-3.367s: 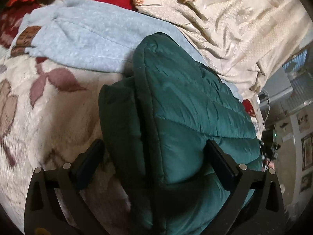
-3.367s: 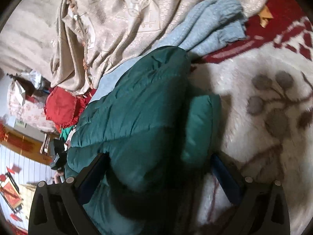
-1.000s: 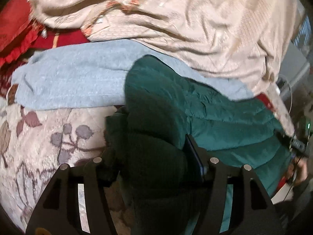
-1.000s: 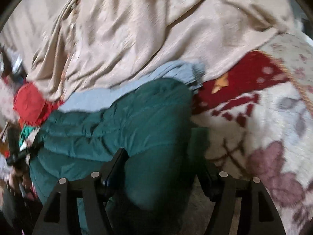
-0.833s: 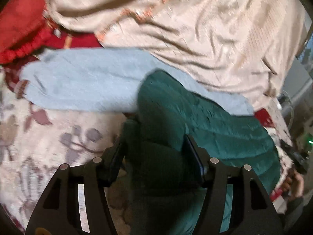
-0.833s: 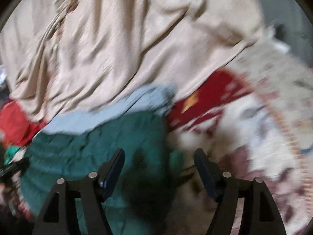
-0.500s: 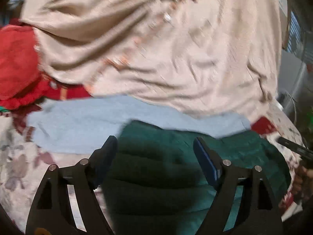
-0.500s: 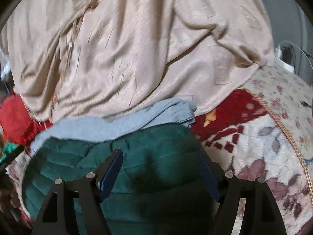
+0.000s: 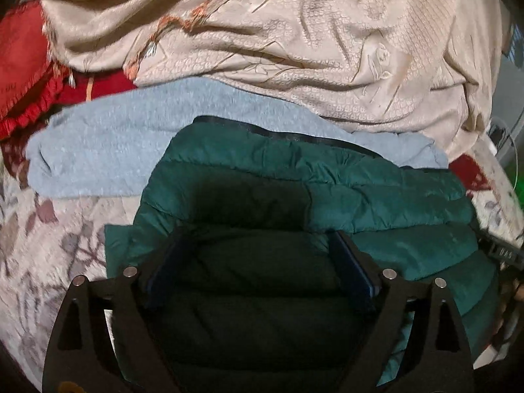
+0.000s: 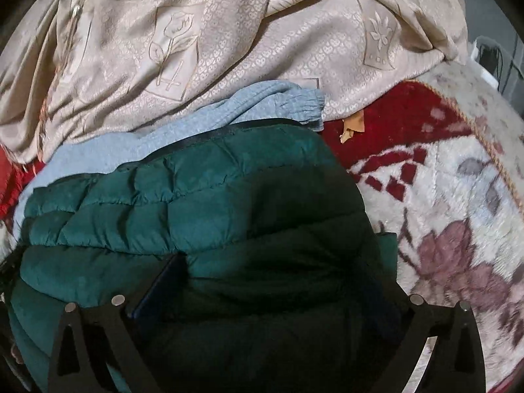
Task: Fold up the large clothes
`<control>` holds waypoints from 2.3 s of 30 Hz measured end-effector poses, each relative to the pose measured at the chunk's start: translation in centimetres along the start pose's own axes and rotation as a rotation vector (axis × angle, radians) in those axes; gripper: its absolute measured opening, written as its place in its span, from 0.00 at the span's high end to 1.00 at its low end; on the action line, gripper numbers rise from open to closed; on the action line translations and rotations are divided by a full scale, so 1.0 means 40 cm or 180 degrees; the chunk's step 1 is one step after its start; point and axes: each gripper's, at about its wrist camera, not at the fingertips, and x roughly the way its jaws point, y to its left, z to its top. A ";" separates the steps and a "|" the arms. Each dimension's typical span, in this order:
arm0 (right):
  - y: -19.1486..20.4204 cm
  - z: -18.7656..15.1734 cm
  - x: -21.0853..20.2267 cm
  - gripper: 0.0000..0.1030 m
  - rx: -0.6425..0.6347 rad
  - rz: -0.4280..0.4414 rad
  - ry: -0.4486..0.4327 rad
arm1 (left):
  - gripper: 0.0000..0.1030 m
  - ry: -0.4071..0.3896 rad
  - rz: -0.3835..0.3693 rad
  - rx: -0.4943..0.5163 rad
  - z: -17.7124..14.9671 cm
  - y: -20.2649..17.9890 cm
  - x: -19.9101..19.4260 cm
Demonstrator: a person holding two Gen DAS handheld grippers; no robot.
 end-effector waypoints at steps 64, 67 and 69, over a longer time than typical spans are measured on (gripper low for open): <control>0.167 -0.548 -0.574 0.01 -0.0547 -0.0212 -0.0871 | 0.06 -0.0365 0.0319 0.0581 -0.477 -0.245 -0.397; 0.168 -0.548 -0.571 0.01 -0.0550 -0.0215 -0.0857 | 0.06 -0.0362 0.0313 0.0582 -0.478 -0.244 -0.396; 0.170 -0.548 -0.569 0.01 -0.0559 -0.0212 -0.0855 | 0.06 -0.0357 0.0322 0.0581 -0.480 -0.244 -0.396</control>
